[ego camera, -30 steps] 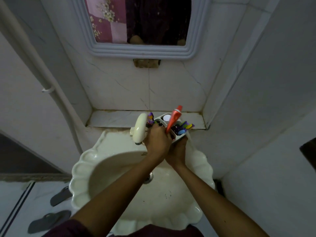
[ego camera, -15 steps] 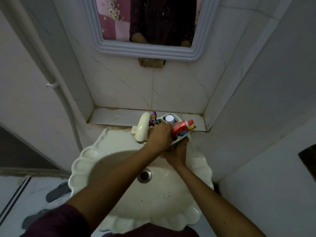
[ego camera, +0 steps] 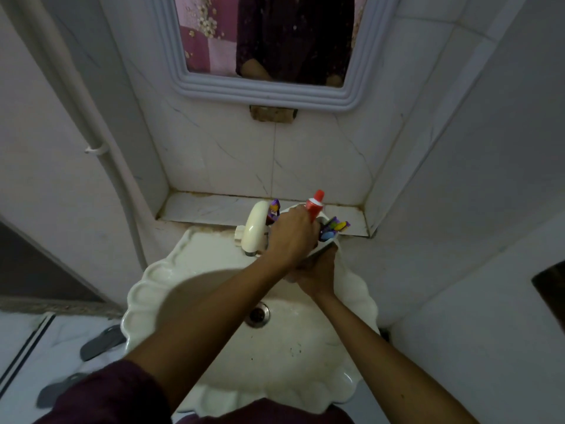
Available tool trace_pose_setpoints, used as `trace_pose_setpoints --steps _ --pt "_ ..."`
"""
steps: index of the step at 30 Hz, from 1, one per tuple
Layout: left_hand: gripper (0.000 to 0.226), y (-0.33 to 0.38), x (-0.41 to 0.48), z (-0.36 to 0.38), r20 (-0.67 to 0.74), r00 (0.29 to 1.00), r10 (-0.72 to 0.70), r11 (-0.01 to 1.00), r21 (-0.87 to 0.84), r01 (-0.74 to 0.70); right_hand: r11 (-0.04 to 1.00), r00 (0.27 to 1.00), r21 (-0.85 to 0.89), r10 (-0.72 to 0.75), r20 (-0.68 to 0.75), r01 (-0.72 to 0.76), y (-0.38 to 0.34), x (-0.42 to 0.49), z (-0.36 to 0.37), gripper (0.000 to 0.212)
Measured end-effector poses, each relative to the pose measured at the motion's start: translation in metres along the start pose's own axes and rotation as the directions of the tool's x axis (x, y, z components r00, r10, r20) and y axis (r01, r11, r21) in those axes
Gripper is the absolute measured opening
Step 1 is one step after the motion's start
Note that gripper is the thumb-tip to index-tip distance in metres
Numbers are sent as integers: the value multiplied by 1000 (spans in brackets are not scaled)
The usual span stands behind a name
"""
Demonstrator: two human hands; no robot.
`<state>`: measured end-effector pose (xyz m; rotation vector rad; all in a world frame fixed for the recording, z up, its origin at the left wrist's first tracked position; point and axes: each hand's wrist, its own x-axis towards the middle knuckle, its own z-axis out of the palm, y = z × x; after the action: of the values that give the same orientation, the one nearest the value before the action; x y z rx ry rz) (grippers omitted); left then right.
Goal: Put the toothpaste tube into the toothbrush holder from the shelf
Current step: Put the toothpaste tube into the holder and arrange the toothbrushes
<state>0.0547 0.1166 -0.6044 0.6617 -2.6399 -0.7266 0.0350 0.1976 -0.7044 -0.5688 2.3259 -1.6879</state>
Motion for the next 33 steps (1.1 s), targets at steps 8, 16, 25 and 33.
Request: trace_pose_setpoints --steps 8,16,25,33 --pt "11 -20 -14 5 -21 994 -105 972 -213 98 991 998 123 -40 -54 47 1 -4 2 75" --pt "34 -18 -25 16 -203 979 -29 962 -271 -28 988 991 101 -105 -80 113 -9 -4 -2 57" --pt "11 -20 -19 4 -2 992 -124 970 -212 121 987 995 142 -59 -86 71 -9 -7 -1 67" --pt "17 -11 -27 -6 -75 997 29 971 -236 -46 984 994 172 -35 -106 53 0 -9 1 98"
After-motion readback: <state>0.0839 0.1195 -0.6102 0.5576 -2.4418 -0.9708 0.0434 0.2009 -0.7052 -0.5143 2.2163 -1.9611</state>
